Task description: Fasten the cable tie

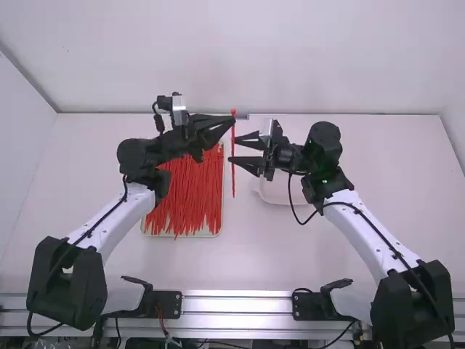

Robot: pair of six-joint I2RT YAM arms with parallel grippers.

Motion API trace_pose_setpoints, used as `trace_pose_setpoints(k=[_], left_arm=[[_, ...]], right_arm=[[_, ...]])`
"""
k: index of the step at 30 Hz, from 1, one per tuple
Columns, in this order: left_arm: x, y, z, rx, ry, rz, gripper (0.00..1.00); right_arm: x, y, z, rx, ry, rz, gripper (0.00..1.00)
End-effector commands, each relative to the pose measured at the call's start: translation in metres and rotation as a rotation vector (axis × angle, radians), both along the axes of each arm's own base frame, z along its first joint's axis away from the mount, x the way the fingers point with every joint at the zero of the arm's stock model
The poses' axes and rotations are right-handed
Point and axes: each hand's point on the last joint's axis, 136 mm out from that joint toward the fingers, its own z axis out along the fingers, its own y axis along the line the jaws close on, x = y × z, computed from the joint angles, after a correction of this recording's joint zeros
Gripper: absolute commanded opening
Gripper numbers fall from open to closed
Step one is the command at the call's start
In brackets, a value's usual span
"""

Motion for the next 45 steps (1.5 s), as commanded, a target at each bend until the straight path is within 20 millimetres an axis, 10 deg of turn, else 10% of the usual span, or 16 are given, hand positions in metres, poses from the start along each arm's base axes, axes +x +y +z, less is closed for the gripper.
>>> trace_pose_setpoints(k=[1,25,30,37,39,45], left_arm=[[-0.002,-0.006,-0.001,0.025,-0.045,0.000,0.01],[-0.007,-0.003,-0.003,-0.005,-0.063,0.003,0.02],[-0.008,-0.003,-0.004,0.001,-0.063,-0.001,0.01],[-0.007,-0.003,-0.004,0.002,-0.060,-0.001,0.01],[-0.007,-0.002,-0.006,0.008,-0.056,-0.002,0.30],[-0.007,0.008,-0.011,0.079,-0.070,-0.036,0.65]], right_arm=[[0.004,-0.002,0.010,0.012,-0.026,-0.004,0.47],[0.008,0.004,0.013,0.035,-0.016,-0.018,0.50],[0.015,0.005,0.007,0.033,0.006,-0.032,0.00],[0.018,-0.003,0.011,0.052,0.035,-0.021,0.00],[0.019,-0.011,0.009,0.045,0.039,-0.009,0.00],[0.019,-0.030,0.007,0.037,0.070,0.019,0.00]])
